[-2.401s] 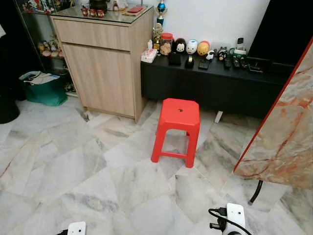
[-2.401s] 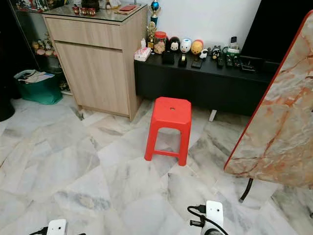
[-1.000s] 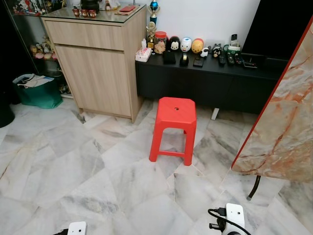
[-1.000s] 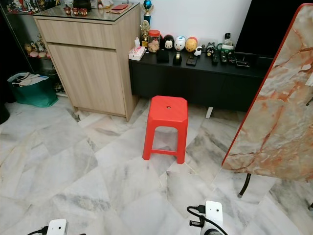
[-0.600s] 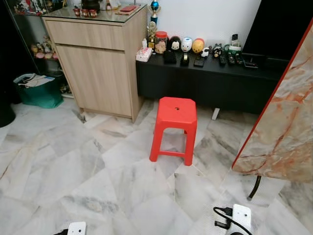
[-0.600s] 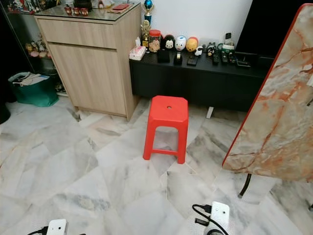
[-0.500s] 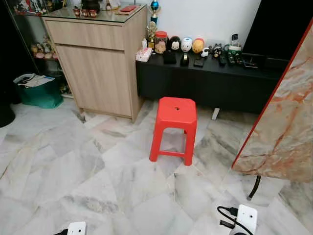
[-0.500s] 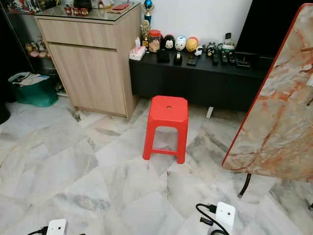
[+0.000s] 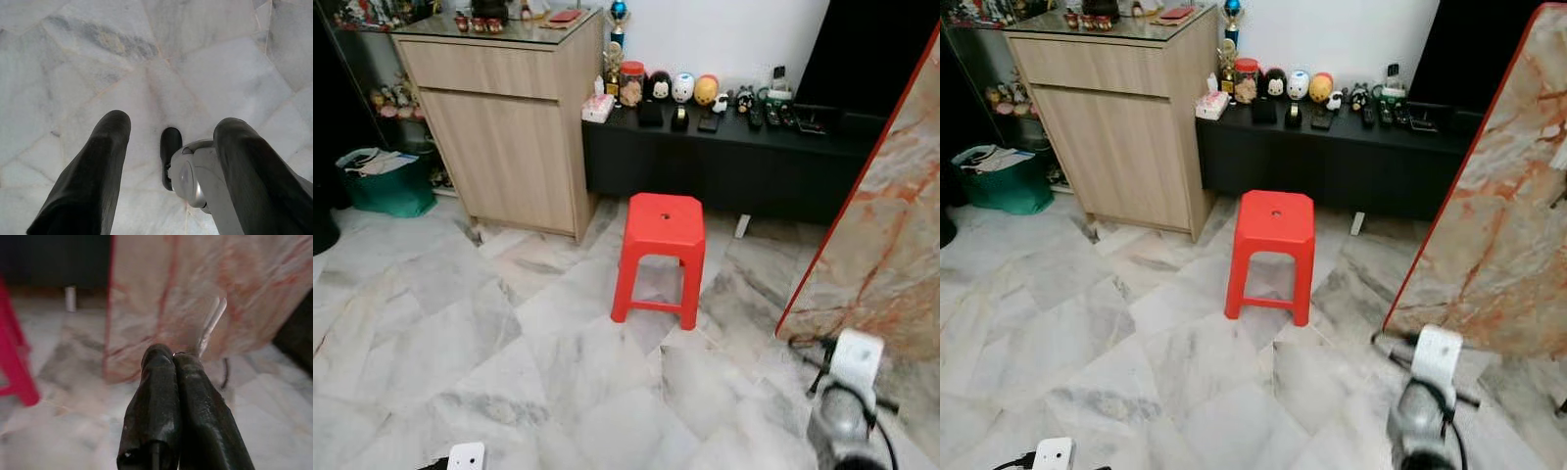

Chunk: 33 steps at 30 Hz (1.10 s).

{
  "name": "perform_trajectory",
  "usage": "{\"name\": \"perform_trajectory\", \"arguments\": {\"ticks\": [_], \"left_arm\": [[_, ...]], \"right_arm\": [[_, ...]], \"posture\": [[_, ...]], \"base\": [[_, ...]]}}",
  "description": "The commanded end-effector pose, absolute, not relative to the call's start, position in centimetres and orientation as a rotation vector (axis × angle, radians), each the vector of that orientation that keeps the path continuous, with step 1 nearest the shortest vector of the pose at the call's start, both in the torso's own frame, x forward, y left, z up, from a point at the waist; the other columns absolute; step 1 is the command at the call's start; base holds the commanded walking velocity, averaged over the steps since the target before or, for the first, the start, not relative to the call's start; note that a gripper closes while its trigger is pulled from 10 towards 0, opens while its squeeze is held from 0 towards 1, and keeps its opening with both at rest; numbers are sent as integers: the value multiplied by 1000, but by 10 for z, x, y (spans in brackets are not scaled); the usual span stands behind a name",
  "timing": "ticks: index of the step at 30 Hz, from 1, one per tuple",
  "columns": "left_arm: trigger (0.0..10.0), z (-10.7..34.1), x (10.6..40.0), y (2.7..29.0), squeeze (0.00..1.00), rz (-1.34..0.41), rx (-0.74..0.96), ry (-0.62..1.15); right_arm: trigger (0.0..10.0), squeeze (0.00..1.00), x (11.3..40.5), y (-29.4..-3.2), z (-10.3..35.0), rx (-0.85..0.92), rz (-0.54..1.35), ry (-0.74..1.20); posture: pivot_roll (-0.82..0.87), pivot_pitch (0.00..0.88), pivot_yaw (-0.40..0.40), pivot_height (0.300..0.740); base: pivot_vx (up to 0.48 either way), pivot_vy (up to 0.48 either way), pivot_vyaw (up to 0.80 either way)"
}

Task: Hang keys on a hook

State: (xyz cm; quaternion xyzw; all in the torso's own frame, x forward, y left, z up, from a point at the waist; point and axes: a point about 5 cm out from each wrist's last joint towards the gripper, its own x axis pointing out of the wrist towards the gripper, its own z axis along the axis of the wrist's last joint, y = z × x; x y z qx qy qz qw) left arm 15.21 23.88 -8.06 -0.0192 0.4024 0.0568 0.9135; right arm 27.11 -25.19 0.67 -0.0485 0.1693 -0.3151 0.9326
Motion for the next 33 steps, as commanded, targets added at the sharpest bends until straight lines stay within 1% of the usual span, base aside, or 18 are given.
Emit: {"name": "perform_trajectory", "arguments": {"ticks": [1, 9, 18, 20, 21, 22, 23, 24, 25, 26, 28, 33], "left_arm": [[10000, -82, 150, 238, 0, 108, -34, 850], [10000, -82, 150, 237, 0, 108, -33, 849], [10000, -83, 150, 237, 0, 108, -32, 850], [10000, -83, 150, 237, 0, 108, -33, 849], [10000, -83, 150, 237, 0, 110, -33, 849], [10000, -83, 150, 237, 0, 110, -33, 849], [10000, -83, 150, 237, 0, 111, -33, 849], [10000, -83, 150, 237, 0, 109, -32, 850], [10000, -83, 150, 237, 0, 109, -32, 850], [10000, -83, 150, 237, 0, 107, -30, 851], [10000, -83, 150, 238, 0, 106, -30, 852], [10000, -82, 149, 238, 0, 107, -29, 852]], "right_arm": [[10000, 0, 269, -254, 5, -62, -648, 344], [10000, 0, 277, -249, 11, -32, -631, 309], [10000, 0, 279, -248, 12, -10, -613, 301], [10000, 0, 278, -249, 10, 141, -663, 316], [10000, 0, 277, -250, 5, 316, -707, 334], [10000, 0, 276, -249, 2, 440, -732, 340], [10000, 0, 276, -249, 1, 517, -739, 342], [10000, 0, 280, -247, 3, 491, -671, 338], [10000, 0, 280, -247, 3, 491, -671, 338], [10000, 0, 286, -242, 7, 450, -587, 333], [10000, 0, 290, -236, 7, 492, -536, 331], [10000, 0, 291, -233, 9, 491, -509, 314]], "posture": [[99, 0, -59, 740], [104, 0, -63, 740], [107, 0, -66, 740], [114, 0, -67, 740], [109, 0, -65, 740], [109, 0, -65, 740], [104, 0, -63, 740], [104, 0, -62, 740], [104, 0, -62, 740], [104, 0, -62, 740], [104, 0, -62, 740], [107, 0, -62, 740]], "base": [[0, 0, 0], [0, 0, 0], [0, 0, 0], [0, 0, 0], [0, 0, 0], [0, 0, 0], [0, 0, 0], [0, 0, 0], [0, 0, 0], [0, 0, 0], [0, 0, 0], [0, 0, 0]]}}
